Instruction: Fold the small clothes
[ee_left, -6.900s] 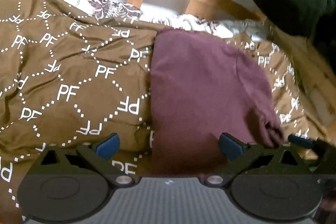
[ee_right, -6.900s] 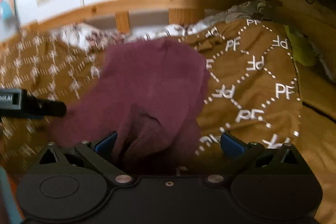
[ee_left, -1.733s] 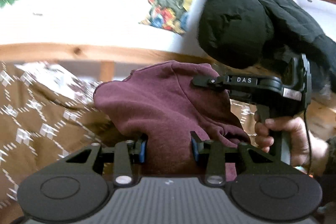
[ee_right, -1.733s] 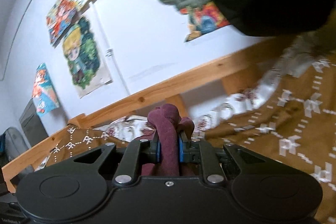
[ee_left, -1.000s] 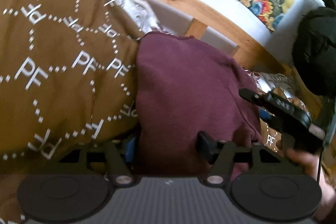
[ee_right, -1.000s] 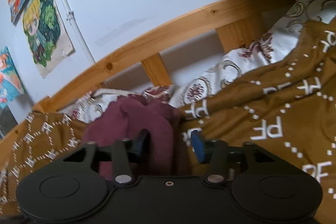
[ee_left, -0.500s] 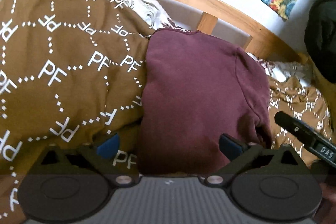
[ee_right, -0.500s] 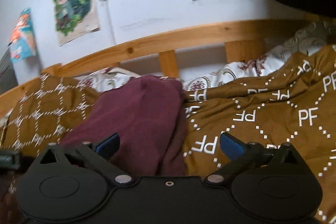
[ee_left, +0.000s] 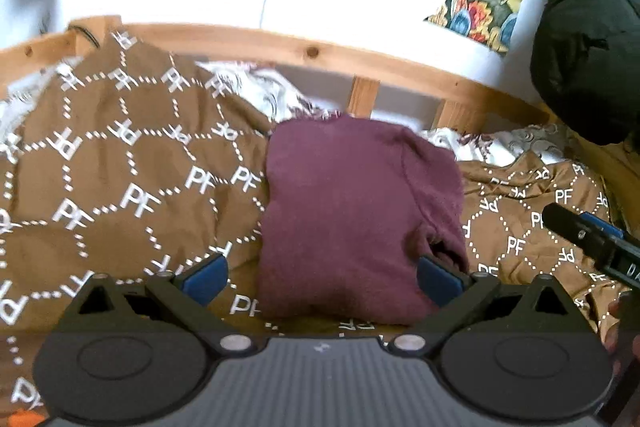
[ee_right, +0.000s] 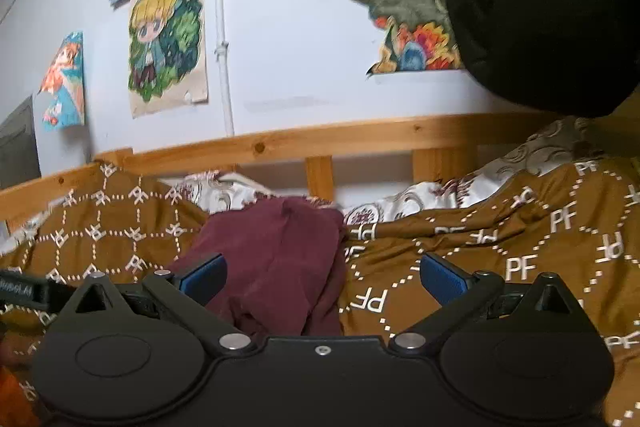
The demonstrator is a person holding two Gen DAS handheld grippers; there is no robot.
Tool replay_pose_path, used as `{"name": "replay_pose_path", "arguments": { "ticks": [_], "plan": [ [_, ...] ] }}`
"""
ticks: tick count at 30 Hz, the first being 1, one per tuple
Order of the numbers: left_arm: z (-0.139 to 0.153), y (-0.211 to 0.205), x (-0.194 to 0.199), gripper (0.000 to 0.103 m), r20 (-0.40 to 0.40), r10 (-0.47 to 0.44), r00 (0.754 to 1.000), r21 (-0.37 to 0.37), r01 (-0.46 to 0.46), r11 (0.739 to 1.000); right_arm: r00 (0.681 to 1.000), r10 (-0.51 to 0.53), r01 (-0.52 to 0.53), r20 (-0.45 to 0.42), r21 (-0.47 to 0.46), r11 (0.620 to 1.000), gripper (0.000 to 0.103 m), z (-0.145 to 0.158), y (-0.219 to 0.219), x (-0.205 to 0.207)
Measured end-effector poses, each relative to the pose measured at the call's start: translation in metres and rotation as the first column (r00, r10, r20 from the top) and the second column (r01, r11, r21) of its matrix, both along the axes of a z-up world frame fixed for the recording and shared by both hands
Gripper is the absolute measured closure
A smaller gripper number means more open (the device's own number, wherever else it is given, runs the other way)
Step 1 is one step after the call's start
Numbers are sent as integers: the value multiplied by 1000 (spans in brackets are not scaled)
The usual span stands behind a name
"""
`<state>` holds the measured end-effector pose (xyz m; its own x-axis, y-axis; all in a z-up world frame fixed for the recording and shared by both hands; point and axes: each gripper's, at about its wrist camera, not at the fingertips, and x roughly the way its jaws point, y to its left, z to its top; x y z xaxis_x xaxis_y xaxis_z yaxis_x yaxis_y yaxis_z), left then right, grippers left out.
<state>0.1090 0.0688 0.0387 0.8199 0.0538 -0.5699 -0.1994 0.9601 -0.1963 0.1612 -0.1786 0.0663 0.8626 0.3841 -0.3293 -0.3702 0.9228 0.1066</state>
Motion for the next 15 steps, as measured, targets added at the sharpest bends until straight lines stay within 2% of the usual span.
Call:
{"name": "replay_pose_path", "arguments": {
  "ticks": [10, 15],
  "plan": [
    [30, -14, -40, 1, 67, 30, 997, 54, -34, 998, 997, -13, 9, 76, 56, 998, 1, 36, -14, -43],
    [34, -20, -54, 1, 75, 17, 997, 75, -23, 997, 997, -8, 2, 77, 76, 997, 1, 43, -18, -65]
  ]
}}
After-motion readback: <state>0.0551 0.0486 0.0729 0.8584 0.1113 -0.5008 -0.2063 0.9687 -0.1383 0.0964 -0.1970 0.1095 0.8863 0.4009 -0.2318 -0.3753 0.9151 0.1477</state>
